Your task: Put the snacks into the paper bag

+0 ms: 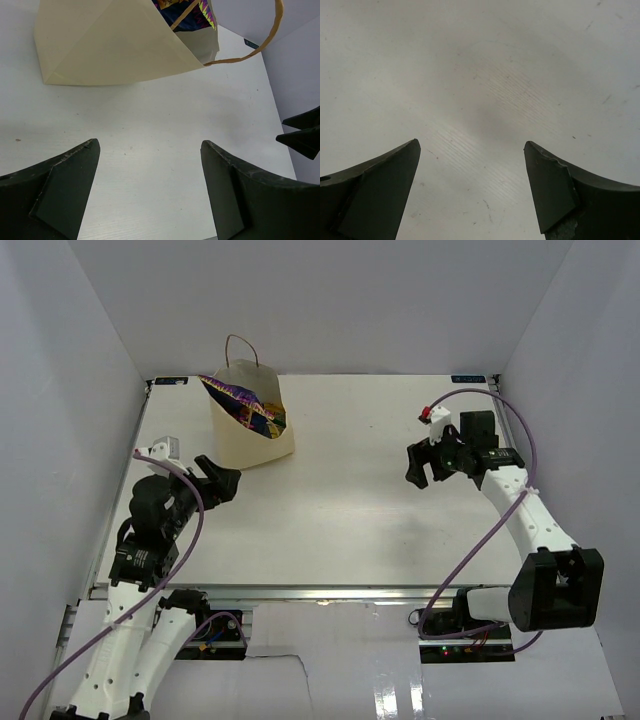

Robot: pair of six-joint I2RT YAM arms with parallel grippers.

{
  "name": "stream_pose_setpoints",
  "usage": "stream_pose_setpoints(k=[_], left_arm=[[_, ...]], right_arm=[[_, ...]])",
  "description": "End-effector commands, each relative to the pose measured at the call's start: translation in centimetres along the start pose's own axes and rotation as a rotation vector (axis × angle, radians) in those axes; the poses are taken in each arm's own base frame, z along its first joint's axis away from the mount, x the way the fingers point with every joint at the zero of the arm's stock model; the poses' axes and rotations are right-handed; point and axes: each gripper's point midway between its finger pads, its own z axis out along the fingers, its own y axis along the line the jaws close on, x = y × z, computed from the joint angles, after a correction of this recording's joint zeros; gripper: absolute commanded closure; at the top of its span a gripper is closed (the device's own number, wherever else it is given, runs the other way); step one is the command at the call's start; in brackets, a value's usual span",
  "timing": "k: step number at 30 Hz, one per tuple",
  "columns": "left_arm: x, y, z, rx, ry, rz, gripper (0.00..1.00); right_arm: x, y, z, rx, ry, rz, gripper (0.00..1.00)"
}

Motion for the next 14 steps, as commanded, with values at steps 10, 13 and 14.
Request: stream_pose_setpoints(k=[10,13,14], left_arm=[[1.0,0.1,-0.7,0.013,0.004,-0.031,0.07],[0.9,0.1,-0.6,0.011,0.008,-0.031,0.07],[0.9,0.1,-0.6,0.01,0.007,-0.032,0.07]], right_arm=[[-8.2,-7.7,-6.8,0.518,-0.227,0.036,0.1],[-9.0,-7.3,-7.1,0.493,-0.245,-0.015,0.1],[-9.3,-7.1,-7.0,0.481,-0.256,-0.02,0.1]])
